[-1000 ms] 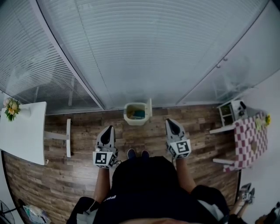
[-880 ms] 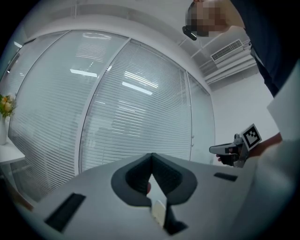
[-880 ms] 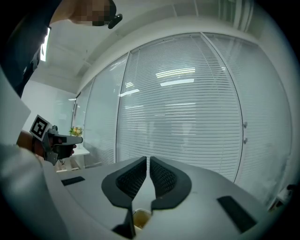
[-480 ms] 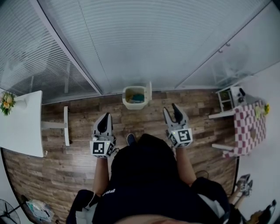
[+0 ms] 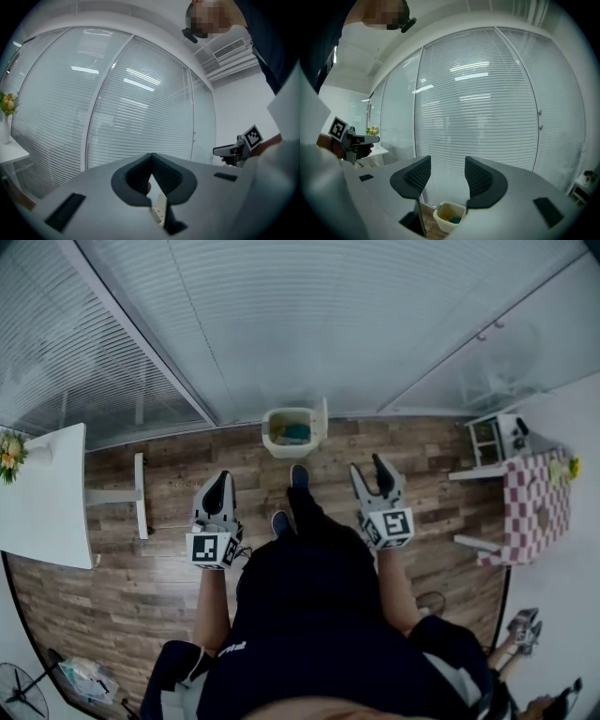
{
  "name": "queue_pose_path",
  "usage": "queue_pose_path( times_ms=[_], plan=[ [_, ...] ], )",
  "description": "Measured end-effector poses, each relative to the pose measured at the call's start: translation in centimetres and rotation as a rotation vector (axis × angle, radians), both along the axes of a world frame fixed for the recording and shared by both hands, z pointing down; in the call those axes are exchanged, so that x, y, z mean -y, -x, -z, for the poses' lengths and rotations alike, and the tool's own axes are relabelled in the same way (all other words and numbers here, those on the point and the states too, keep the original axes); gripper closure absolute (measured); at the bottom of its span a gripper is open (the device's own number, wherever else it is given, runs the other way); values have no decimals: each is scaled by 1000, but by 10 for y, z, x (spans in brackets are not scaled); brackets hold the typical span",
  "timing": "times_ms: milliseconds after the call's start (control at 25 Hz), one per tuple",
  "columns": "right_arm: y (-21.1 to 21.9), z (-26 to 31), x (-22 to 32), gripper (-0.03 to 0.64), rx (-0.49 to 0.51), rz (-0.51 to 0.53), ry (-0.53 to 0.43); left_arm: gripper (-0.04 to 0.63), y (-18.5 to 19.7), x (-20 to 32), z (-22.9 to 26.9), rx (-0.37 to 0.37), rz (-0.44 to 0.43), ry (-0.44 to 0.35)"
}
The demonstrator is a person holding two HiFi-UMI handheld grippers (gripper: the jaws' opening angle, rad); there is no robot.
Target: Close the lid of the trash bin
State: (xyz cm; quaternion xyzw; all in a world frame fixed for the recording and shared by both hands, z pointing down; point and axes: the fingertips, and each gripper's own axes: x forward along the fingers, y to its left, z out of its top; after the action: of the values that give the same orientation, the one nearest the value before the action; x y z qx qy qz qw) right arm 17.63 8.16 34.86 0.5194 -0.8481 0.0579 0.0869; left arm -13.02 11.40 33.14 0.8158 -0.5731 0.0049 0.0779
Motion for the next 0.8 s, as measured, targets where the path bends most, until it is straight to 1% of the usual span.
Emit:
queue_pose_path(
  times_ms=[120,240,280,440,560,640,720,800],
  plan=[
    [4,-6,10,405,2,8,10,589,6,9,-2,36,2,-6],
    [1,-13,18,405,7,7,32,589,12,14,0,10,34,1],
    [0,-14,22,405,7,8,35,589,11,17,1,5,34,1],
    [7,-17,46,405,12,33,29,589,1,35,-3,35,5,-4],
    [11,-27,53,405,9,54,58,589,-2,41,-9,24,13,19],
    [10,-34,62,405,10,60,79,589,-5,51,-13,30,19,27],
    [7,-42,72,405,4,66,100,589,-10,59,-11,34,17,20],
    [7,-50,81,405,-8,74,120,589,-13,65,-7,45,23,-5]
  ],
)
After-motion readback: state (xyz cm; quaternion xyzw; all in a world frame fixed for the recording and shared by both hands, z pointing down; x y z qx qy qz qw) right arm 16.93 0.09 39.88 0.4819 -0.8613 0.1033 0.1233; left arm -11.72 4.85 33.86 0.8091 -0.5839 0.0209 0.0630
